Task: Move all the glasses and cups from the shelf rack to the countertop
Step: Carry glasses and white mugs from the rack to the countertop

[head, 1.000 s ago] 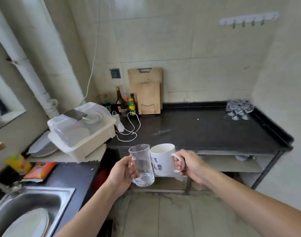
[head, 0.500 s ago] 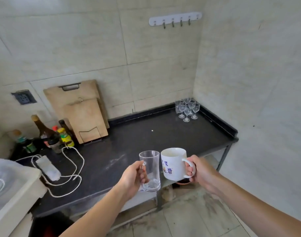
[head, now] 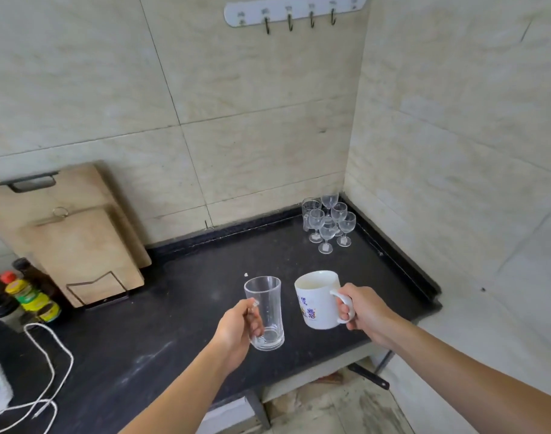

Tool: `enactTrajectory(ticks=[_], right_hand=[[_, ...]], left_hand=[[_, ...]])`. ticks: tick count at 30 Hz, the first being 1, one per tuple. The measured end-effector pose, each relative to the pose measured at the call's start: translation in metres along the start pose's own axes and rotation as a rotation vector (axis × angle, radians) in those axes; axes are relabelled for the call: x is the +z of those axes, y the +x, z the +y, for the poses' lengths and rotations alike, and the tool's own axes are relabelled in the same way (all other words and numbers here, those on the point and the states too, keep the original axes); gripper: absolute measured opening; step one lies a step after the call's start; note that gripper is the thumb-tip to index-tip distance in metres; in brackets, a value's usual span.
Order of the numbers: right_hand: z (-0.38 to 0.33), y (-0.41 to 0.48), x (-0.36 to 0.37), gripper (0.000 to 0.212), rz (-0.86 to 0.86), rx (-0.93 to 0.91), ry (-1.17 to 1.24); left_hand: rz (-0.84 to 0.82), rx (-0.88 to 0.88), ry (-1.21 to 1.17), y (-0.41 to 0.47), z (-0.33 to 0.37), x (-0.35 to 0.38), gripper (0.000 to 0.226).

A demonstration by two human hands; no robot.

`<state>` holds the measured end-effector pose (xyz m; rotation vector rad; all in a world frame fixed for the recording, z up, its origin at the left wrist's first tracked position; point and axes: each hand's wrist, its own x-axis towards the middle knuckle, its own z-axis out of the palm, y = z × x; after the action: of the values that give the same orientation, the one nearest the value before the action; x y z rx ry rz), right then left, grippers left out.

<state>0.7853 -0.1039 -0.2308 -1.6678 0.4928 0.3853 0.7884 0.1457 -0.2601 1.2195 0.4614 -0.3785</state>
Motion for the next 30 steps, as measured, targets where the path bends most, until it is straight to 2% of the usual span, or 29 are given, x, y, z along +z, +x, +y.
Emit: enactTrajectory(ticks=[5,18,23,30], right_hand=[[-0.022,0.069,-0.003,0.031,-0.041,0.033,-0.021],[-0.094,0.304,0.053,0.024,0.027,0.144,-0.03],[-0.098,0.379,0.078,0.021,0.033,0.154,0.007],[-0.088,0.437,0.091,0.039,0.055,0.155,-0.046]], left_hand=[[0.064,-0.021,0.045,0.062,0.017,0.005,0.031],[0.193,-0.116,0.03,0.286,0.085,0.014,0.029],[0.204,-0.114,0.043,0.359,0.096,0.016,0.032],[0.211,-0.095,0.092,0.412,0.103,0.01,0.034]])
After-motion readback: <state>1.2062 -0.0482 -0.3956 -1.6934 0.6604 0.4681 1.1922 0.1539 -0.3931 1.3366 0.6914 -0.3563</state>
